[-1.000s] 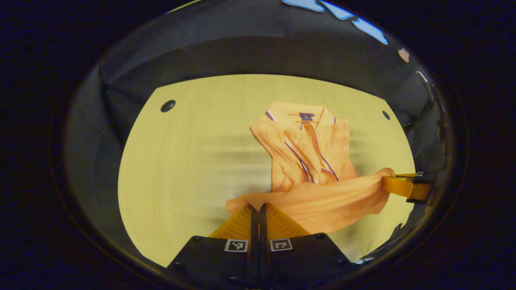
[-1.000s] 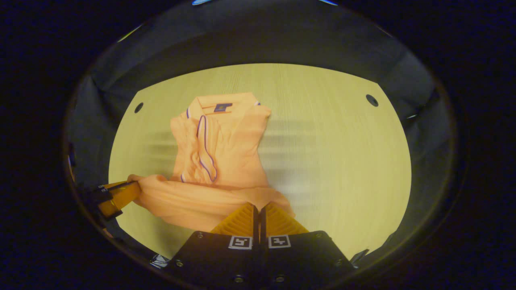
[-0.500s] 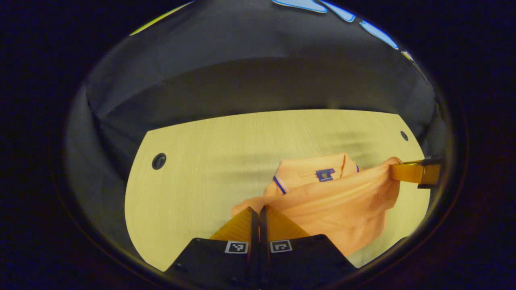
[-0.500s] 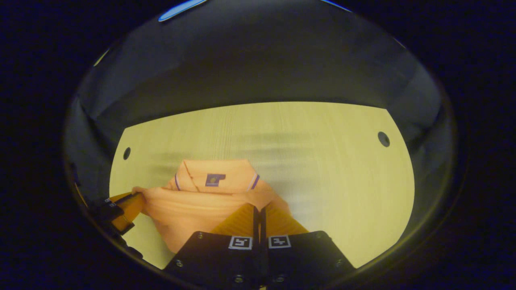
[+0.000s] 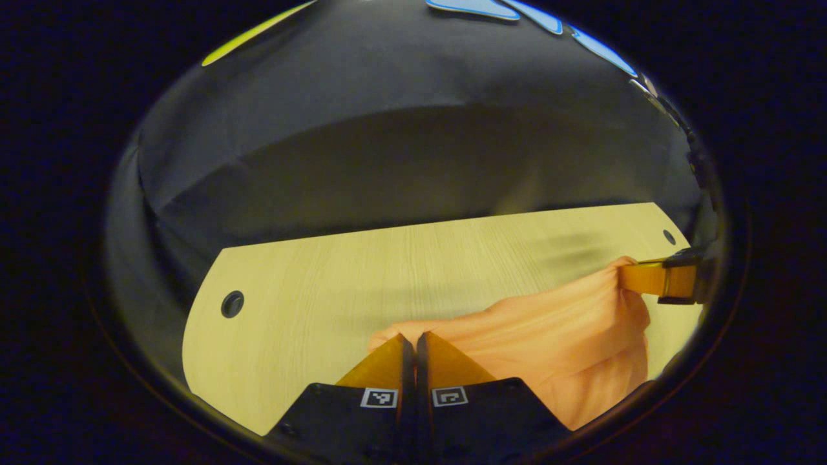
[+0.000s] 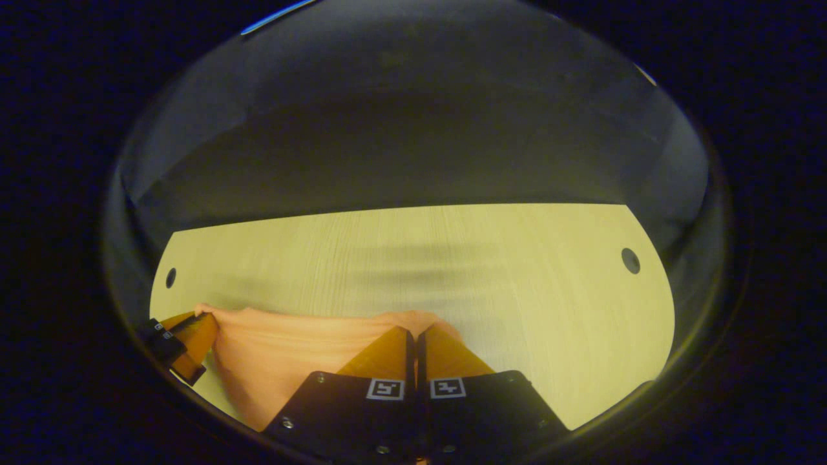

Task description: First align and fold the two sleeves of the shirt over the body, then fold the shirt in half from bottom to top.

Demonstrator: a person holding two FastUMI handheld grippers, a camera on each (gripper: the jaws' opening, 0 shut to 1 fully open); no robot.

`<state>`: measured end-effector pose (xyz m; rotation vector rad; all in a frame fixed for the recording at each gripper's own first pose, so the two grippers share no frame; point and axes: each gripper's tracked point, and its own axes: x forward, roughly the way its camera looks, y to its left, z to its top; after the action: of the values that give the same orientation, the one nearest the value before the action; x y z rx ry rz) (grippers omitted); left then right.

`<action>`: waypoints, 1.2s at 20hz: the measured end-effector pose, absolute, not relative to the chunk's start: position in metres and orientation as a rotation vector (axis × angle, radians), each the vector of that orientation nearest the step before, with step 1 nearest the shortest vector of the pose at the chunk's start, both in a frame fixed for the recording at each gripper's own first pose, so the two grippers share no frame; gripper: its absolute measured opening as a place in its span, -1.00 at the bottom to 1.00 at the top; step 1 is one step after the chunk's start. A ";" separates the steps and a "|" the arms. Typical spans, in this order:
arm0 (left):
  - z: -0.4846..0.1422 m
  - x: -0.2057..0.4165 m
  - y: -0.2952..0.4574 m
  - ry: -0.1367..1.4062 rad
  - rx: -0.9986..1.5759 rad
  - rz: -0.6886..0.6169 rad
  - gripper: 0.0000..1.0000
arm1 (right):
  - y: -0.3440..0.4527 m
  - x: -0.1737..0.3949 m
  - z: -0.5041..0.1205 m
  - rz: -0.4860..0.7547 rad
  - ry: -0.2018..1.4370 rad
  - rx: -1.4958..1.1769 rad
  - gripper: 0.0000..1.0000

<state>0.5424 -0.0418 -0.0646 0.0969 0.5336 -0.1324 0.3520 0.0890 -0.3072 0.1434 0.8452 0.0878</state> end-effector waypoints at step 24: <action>-0.076 0.543 -0.033 0.500 0.129 -0.102 -0.48 | 0.086 0.353 -0.304 0.097 0.792 0.090 -0.89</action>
<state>0.5433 -0.0328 -0.0762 0.1292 0.5001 -0.1022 0.3534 0.0864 -0.3045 0.0902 0.7916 0.0966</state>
